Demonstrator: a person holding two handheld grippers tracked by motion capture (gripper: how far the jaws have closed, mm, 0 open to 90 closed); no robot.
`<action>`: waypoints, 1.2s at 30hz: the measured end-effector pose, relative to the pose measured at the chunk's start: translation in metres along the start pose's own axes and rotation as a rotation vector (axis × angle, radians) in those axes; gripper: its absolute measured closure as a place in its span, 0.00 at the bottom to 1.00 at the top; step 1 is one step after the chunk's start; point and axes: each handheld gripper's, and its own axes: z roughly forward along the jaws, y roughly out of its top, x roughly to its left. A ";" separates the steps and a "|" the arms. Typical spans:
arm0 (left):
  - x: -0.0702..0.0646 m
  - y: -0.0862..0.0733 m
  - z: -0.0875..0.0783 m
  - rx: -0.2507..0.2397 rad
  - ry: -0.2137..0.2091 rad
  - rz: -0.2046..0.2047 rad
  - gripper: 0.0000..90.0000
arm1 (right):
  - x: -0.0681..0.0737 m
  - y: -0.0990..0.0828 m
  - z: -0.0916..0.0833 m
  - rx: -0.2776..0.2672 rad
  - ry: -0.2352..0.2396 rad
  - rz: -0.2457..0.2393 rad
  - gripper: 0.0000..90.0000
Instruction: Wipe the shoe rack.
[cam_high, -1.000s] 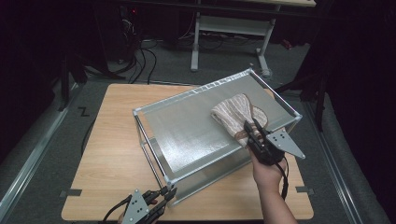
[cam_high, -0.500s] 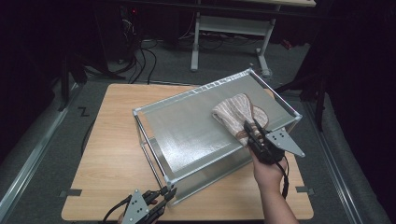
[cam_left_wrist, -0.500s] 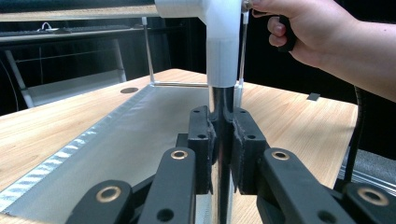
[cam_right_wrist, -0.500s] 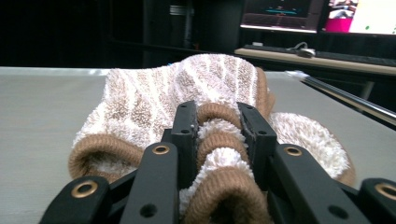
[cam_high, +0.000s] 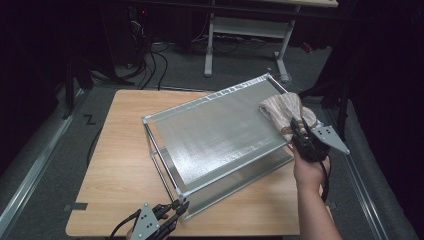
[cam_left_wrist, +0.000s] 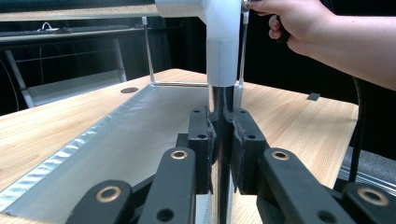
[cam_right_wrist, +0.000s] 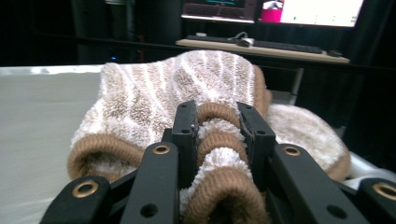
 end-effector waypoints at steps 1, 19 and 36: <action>0.000 0.000 0.000 -0.001 0.000 -0.001 0.89 | -0.003 0.000 0.001 0.002 -0.008 -0.001 0.80; -0.001 -0.001 0.000 -0.008 0.002 -0.010 0.89 | 0.027 0.000 -0.013 -0.015 0.099 -0.028 0.82; -0.001 -0.001 0.000 -0.011 0.000 -0.006 0.89 | 0.132 -0.013 -0.057 -0.112 0.302 -0.038 0.81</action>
